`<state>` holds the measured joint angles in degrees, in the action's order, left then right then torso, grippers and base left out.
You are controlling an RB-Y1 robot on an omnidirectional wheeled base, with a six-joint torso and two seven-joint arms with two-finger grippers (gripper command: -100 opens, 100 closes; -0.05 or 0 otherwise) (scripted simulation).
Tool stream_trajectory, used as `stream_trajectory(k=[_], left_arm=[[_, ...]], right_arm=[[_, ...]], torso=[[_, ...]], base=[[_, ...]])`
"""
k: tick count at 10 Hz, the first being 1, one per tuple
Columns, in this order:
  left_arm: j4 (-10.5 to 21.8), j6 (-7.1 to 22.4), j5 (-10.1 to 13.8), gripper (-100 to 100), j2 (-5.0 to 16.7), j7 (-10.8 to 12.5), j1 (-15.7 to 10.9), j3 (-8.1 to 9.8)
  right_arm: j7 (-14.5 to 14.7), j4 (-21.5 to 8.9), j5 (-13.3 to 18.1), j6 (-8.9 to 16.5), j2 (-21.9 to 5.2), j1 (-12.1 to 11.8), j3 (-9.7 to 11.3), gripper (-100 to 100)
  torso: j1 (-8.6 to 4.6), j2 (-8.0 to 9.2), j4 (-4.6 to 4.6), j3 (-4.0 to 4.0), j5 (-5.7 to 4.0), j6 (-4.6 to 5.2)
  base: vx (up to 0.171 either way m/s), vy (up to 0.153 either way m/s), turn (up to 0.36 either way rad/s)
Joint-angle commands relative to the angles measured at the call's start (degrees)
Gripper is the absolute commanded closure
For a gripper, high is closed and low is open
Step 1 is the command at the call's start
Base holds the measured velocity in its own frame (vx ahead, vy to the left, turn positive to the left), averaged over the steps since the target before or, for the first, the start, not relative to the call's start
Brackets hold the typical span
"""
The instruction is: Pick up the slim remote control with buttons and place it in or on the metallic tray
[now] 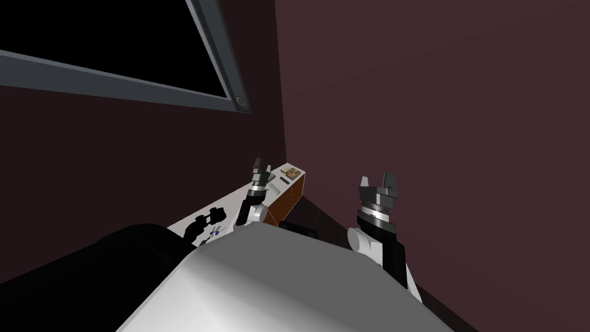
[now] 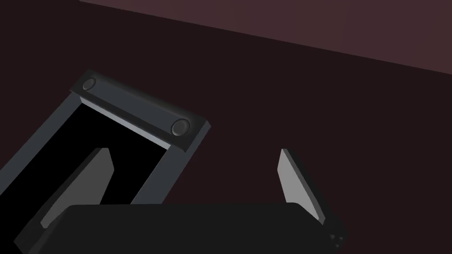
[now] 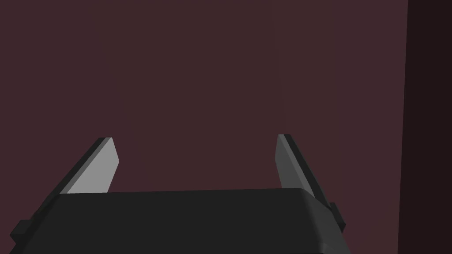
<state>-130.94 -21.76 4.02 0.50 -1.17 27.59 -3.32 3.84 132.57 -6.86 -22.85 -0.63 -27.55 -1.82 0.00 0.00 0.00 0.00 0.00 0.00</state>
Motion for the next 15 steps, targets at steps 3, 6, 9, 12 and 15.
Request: stream_trajectory(k=[3, 6, 9, 12, 15], left_arm=[[1.7, 2.7, 0.3, -100, 4.4, -0.3, -0.8, 0.84], [4.5, 7.0, 0.5, -100, 7.9, -0.8, -2.3, 2.40], [7.9, 12.4, 0.6, -100, 11.0, -1.2, -4.3, 4.66], [9.2, 15.3, 0.7, -100, 12.0, -1.4, -5.0, 5.53], [11.7, 19.3, 0.9, -100, 13.9, -1.7, -6.6, 7.40]], right_arm=[[0.0, 0.0, 0.0, 0.0, 0.0, 0.0, 0.0, 0], [0.0, 0.0, 0.0, 0.0, 0.0, 0.0, 0.0, 0], [0.0, 0.0, 0.0, 0.0, 0.0, 0.0, 0.0, 0], [0.0, 0.0, 0.0, 0.0, 0.0, 0.0, 0.0, 0], [0.0, 0.0, 0.0, 0.0, 0.0, 0.0, 0.0, 0]], torso=[[0.00, 0.01, 0.00, 0.00, 0.00, 0.01], [-0.03, 0.04, 0.01, 0.02, -0.01, 0.01], [-0.10, 0.10, 0.02, 0.05, -0.02, 0.01], [-0.03, 0.05, 0.01, 0.03, -0.01, -0.01], [-0.06, 0.06, 0.01, 0.03, -0.01, 0.01]], base=[[-0.004, -0.006, -0.035], [-0.015, -0.017, -0.069], [-0.029, -0.030, -0.093], [-0.014, -0.014, -0.034], [-0.021, -0.021, -0.084]])
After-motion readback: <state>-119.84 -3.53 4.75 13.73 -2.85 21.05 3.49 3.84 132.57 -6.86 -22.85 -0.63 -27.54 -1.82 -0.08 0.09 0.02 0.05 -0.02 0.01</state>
